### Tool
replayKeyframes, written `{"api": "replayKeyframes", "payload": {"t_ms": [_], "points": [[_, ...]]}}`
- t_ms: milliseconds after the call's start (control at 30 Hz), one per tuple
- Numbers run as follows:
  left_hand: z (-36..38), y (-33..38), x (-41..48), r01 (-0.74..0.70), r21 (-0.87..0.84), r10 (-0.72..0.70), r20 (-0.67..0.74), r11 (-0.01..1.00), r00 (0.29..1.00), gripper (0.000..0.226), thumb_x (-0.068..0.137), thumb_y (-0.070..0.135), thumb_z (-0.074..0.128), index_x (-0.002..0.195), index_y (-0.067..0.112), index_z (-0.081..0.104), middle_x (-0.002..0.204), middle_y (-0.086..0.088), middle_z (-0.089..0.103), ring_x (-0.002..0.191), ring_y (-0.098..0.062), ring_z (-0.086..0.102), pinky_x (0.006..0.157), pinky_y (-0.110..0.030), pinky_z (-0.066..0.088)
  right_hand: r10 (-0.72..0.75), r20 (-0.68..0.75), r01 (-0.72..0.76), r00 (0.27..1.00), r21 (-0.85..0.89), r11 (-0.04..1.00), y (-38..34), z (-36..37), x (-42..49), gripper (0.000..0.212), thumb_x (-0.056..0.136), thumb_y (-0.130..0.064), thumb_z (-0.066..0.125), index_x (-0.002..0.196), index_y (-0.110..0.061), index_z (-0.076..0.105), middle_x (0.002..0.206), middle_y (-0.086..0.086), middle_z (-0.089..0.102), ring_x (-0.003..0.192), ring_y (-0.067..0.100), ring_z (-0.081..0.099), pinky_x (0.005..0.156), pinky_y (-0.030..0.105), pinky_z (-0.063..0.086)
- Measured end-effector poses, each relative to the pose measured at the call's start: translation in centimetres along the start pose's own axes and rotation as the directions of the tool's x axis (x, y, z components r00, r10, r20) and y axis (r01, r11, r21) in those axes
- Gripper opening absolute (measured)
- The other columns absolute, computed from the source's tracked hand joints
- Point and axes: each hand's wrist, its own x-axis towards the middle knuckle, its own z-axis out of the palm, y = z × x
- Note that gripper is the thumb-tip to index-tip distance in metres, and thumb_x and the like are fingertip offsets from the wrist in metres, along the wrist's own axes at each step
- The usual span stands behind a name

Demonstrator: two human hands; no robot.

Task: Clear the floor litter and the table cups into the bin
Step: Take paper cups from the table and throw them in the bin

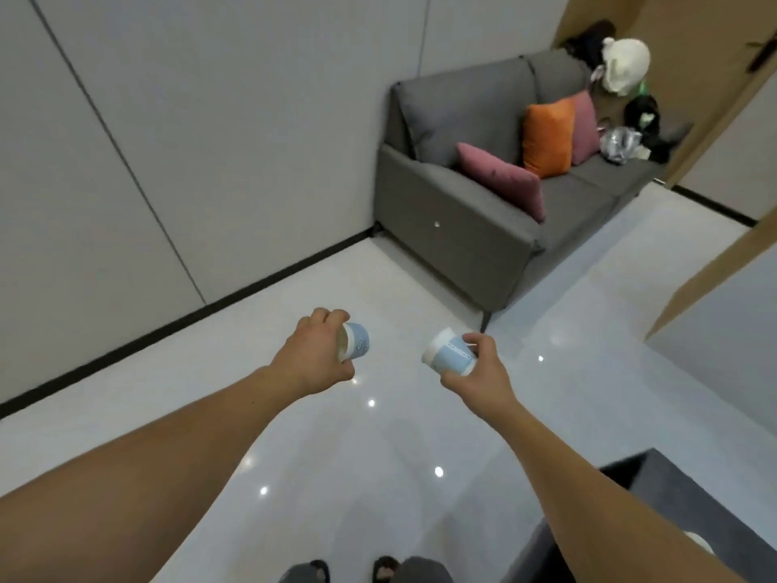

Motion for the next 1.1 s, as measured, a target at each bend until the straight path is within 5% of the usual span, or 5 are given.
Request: {"api": "replayKeyframes", "payload": {"t_ms": [100,567,700,900,1100], "points": [[-3.1,-4.4,-3.8,0.180,-0.031,-0.182,-0.103,0.983,0.978,0.075,0.073,0.030,0.072,0.138,0.021,0.037,0.129,-0.003,0.041,0.111,-0.023,0.043,0.082,-0.030,0.041,-0.141,0.192,0.142,0.971,0.009,0.990,-4.5,3.9,1.8,0.094,0.073,-0.013,0.079,0.145,-0.041,0.026,0.113,-0.008,0.048,0.093,0.014,0.060,0.068,0.018,0.049],[-6.2,-15.0,-27.4,0.718,-0.254,-0.759,-0.288,0.648,0.583,0.077,0.072,0.031,0.075,0.138,0.022,0.036,0.128,-0.001,0.043,0.109,-0.020,0.047,0.079,-0.028,0.042,-0.308,0.724,0.490,0.617,-0.046,0.871,-14.8,25.4,-4.0,0.070,0.068,-0.025,0.079,0.124,-0.033,0.037,0.110,-0.008,0.054,0.086,0.009,0.059,0.057,0.016,0.045],[-7.7,-18.9,-34.8,0.777,-0.319,-0.834,-0.317,0.542,0.452,0.077,0.072,0.030,0.076,0.138,0.022,0.037,0.127,-0.001,0.043,0.107,-0.020,0.049,0.083,-0.030,0.046,-0.323,0.824,0.586,0.465,-0.013,0.811,-18.4,32.4,-9.1,0.115,0.063,-0.015,0.080,0.149,-0.044,0.009,0.126,-0.010,0.037,0.109,0.020,0.049,0.081,0.032,0.051],[-10.8,-26.3,-45.6,0.821,-0.352,-0.882,-0.321,0.450,0.346,0.078,0.072,0.030,0.077,0.138,0.021,0.036,0.128,-0.002,0.043,0.110,-0.021,0.049,0.087,-0.032,0.048,-0.353,0.866,0.615,0.354,0.069,0.785,-22.7,43.7,-18.1,0.079,0.066,-0.016,0.080,0.127,-0.035,0.035,0.118,0.004,0.049,0.089,0.015,0.057,0.054,0.018,0.047],[-14.8,-33.9,-54.5,0.856,-0.353,-0.911,-0.305,0.378,0.276,0.080,0.070,0.031,0.077,0.138,0.021,0.036,0.128,-0.003,0.043,0.110,-0.024,0.050,0.087,-0.035,0.048,-0.398,0.871,0.627,0.289,0.142,0.766,-26.3,53.1,-26.6,0.076,0.067,-0.051,0.083,0.123,-0.034,0.035,0.105,-0.011,0.054,0.088,0.007,0.059,0.063,0.015,0.047]]}}
